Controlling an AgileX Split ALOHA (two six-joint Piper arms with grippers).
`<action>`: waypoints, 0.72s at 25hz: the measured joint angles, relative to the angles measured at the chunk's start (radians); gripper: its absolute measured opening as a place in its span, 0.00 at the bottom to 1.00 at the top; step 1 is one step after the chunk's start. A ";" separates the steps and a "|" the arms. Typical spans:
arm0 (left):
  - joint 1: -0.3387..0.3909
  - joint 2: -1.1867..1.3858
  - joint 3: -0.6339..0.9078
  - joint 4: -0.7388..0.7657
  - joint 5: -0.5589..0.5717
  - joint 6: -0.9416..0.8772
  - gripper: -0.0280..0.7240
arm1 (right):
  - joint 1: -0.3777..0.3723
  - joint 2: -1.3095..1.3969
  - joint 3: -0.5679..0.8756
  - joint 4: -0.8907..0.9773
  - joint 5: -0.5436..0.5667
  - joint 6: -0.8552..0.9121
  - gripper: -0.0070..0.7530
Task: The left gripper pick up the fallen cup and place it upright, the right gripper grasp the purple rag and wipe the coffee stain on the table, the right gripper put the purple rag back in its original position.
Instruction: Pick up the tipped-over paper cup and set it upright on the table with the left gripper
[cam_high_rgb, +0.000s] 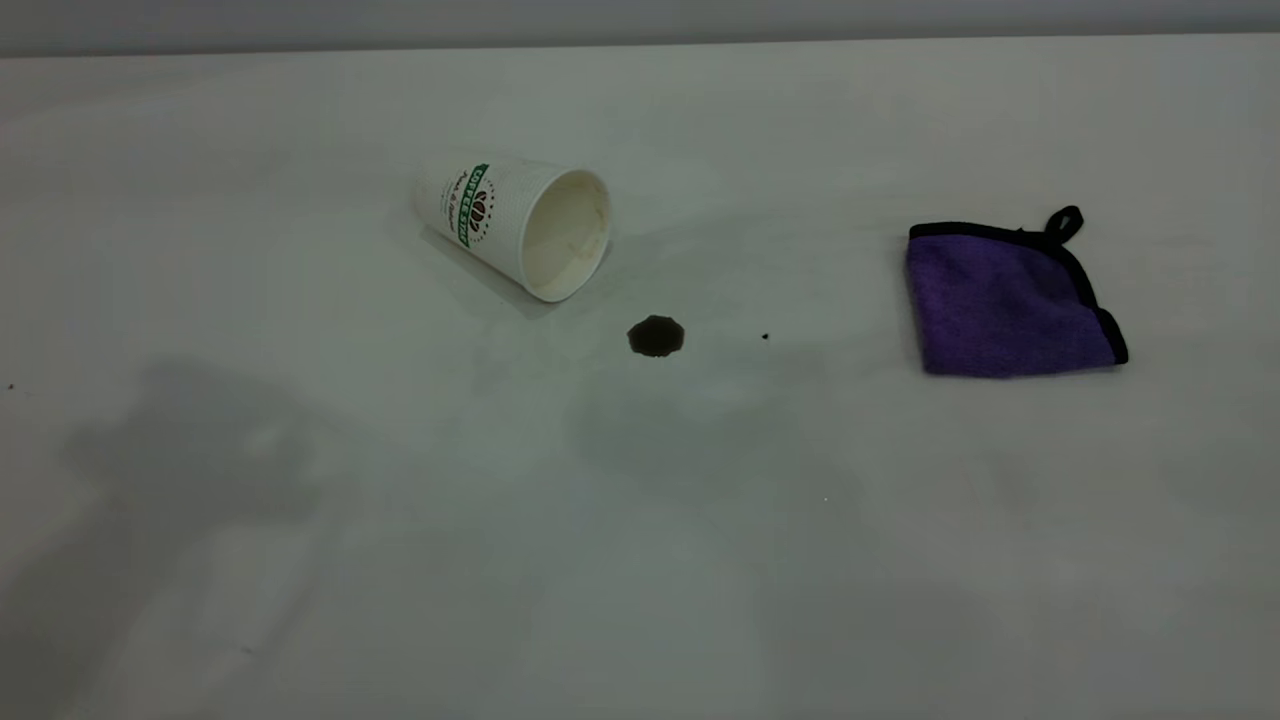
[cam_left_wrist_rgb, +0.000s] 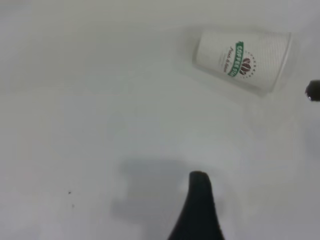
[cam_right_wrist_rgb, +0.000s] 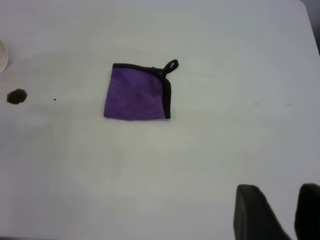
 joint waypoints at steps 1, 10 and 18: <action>-0.034 0.051 -0.025 0.048 0.000 -0.051 0.97 | 0.000 0.000 0.000 0.000 0.000 0.000 0.32; -0.337 0.520 -0.277 0.479 0.067 -0.473 0.96 | 0.000 0.000 0.000 0.000 0.000 0.000 0.32; -0.436 0.827 -0.455 0.657 0.119 -0.562 0.94 | 0.000 0.000 0.000 0.000 0.000 0.000 0.32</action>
